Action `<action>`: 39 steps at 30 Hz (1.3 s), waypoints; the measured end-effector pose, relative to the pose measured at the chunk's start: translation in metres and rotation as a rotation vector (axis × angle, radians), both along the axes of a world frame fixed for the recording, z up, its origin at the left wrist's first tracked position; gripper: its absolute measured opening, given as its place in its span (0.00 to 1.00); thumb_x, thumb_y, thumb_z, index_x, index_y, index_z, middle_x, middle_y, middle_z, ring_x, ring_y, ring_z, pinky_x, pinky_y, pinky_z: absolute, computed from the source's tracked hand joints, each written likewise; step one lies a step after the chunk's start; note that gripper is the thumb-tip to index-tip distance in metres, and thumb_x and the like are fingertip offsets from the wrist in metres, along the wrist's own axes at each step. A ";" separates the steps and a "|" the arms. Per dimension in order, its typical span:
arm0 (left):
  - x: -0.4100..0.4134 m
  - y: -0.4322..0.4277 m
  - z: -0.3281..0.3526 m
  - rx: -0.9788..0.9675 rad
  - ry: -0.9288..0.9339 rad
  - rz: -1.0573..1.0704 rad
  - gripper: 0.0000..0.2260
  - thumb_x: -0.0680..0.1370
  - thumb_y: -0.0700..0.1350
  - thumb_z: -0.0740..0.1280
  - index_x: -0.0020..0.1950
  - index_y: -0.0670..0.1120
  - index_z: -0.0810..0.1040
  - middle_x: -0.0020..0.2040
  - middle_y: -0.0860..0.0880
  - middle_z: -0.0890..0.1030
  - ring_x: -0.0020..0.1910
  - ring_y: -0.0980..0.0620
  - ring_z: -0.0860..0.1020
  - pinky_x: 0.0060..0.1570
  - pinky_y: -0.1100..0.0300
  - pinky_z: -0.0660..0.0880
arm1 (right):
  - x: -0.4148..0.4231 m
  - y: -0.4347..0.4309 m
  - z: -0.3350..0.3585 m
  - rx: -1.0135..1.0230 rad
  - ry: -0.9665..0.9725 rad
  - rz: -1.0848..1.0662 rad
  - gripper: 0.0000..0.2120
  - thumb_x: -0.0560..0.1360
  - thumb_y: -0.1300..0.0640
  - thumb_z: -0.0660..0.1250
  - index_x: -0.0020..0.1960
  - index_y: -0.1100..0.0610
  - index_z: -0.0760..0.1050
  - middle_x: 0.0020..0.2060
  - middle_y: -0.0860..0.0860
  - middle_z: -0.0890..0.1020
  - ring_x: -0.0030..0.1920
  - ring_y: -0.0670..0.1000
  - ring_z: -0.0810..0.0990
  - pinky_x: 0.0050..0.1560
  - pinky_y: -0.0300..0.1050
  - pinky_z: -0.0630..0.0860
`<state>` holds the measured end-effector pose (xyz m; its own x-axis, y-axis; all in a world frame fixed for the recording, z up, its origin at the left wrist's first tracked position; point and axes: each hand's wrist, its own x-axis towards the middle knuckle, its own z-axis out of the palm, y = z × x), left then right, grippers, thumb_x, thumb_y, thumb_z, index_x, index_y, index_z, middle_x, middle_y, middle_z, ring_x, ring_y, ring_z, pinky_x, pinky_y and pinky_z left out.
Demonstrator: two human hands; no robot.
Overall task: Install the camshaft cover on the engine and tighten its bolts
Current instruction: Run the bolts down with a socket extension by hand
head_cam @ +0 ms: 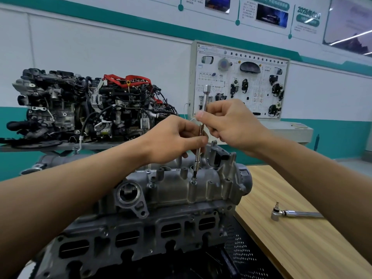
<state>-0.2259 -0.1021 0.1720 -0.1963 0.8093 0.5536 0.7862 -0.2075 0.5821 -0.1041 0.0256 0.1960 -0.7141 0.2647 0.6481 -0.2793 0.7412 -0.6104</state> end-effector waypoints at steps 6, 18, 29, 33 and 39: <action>-0.003 -0.001 0.001 0.016 0.012 0.047 0.10 0.75 0.46 0.74 0.41 0.40 0.84 0.36 0.43 0.86 0.34 0.47 0.85 0.38 0.51 0.83 | -0.002 -0.001 0.001 -0.062 -0.009 -0.047 0.14 0.74 0.45 0.73 0.37 0.53 0.77 0.28 0.47 0.73 0.27 0.45 0.68 0.31 0.42 0.67; 0.000 0.000 0.001 0.025 -0.057 0.014 0.11 0.72 0.47 0.76 0.41 0.37 0.84 0.36 0.41 0.86 0.34 0.45 0.85 0.40 0.49 0.84 | -0.003 0.001 0.001 -0.020 0.009 -0.067 0.15 0.73 0.44 0.74 0.36 0.54 0.77 0.23 0.42 0.72 0.25 0.41 0.68 0.31 0.38 0.67; -0.002 0.001 -0.002 -0.026 -0.086 -0.015 0.12 0.73 0.49 0.74 0.48 0.41 0.85 0.40 0.44 0.87 0.39 0.45 0.86 0.44 0.51 0.84 | 0.000 0.000 -0.002 -0.024 0.049 -0.058 0.14 0.75 0.51 0.73 0.36 0.57 0.76 0.26 0.50 0.73 0.29 0.50 0.69 0.33 0.48 0.68; -0.003 -0.001 0.000 -0.012 -0.107 -0.018 0.11 0.72 0.46 0.75 0.45 0.39 0.84 0.37 0.42 0.86 0.36 0.47 0.85 0.43 0.50 0.84 | -0.003 -0.001 -0.004 -0.089 0.076 -0.109 0.17 0.70 0.45 0.76 0.35 0.54 0.74 0.26 0.46 0.72 0.27 0.45 0.69 0.34 0.44 0.69; -0.001 -0.001 -0.003 -0.101 -0.109 -0.095 0.08 0.82 0.36 0.63 0.51 0.40 0.82 0.44 0.44 0.87 0.44 0.47 0.85 0.44 0.57 0.82 | 0.003 0.007 0.000 -0.050 -0.046 0.047 0.16 0.80 0.50 0.67 0.43 0.63 0.80 0.29 0.50 0.75 0.29 0.47 0.72 0.29 0.35 0.68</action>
<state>-0.2272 -0.1036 0.1695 -0.1708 0.8775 0.4481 0.6971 -0.2138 0.6844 -0.1013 0.0321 0.1957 -0.7549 0.2615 0.6014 -0.2841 0.6961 -0.6593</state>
